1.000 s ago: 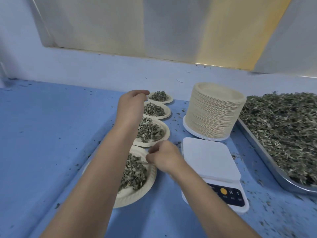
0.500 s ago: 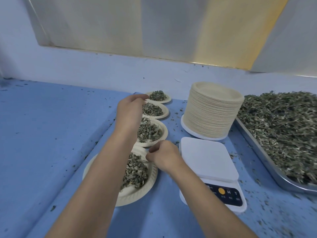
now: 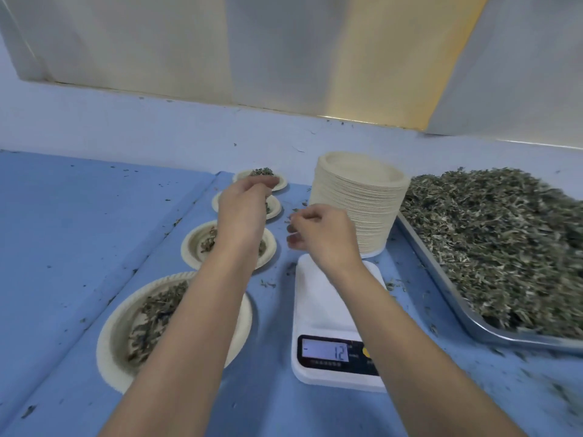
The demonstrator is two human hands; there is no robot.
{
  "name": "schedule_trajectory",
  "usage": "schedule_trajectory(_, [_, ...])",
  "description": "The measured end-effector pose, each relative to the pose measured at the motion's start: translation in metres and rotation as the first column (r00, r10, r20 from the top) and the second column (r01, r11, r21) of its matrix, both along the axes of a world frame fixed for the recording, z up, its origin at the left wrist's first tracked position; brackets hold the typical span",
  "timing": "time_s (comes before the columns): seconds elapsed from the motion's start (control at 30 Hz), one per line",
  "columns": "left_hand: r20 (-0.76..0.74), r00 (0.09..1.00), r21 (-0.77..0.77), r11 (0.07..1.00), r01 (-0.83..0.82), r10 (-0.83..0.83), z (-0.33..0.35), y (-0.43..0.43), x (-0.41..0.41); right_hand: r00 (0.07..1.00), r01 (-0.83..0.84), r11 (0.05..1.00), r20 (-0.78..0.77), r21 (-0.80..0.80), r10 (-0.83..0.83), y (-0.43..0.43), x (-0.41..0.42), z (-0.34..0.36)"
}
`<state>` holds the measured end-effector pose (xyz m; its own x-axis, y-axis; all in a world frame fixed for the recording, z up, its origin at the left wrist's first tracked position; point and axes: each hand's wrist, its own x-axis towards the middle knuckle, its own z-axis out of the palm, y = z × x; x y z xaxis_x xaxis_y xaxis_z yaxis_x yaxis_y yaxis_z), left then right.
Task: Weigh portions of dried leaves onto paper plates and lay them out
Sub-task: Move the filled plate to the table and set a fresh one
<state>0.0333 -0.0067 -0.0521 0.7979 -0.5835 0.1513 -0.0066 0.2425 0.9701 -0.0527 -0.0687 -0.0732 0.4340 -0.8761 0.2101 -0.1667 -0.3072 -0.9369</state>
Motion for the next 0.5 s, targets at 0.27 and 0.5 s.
schedule_trajectory(0.27, [-0.066,0.995,-0.054,0.996,0.077,-0.081,-0.002,-0.027,-0.031,0.892,0.273,0.688,-0.090,-0.672,-0.443,-0.072,-0.043,0.039])
schedule_trajectory(0.5, [-0.092,0.990,-0.081,0.991,0.103,-0.110,-0.003,-0.032,-0.039,0.821,-0.128,0.672,-0.458,-0.730,-0.342,-0.091,-0.052,0.051])
